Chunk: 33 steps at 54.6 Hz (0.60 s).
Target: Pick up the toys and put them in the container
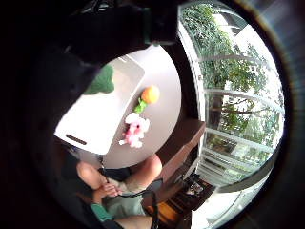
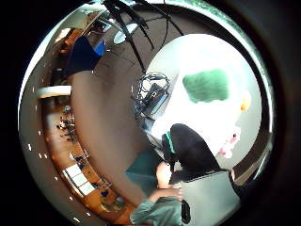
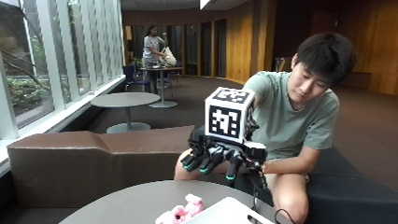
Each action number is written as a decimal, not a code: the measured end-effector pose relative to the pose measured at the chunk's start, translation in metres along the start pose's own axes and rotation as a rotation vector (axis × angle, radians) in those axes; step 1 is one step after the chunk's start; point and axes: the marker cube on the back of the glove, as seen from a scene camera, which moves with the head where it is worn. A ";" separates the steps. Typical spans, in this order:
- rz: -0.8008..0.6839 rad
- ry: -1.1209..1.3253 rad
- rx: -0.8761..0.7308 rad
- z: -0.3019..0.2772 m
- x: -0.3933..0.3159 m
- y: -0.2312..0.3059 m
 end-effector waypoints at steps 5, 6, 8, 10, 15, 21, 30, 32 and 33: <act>0.013 0.006 0.022 -0.015 0.013 0.010; 0.018 0.008 0.030 -0.019 0.017 0.013; 0.032 0.012 0.047 -0.028 0.026 0.019; 0.045 0.016 0.061 -0.036 0.037 0.026; 0.088 0.020 0.083 -0.054 0.065 0.043; 0.139 0.006 0.148 -0.069 0.092 0.055; 0.151 0.039 0.191 -0.063 0.137 0.079; 0.157 0.046 0.196 -0.055 0.148 0.085; 0.160 0.047 0.189 -0.049 0.154 0.088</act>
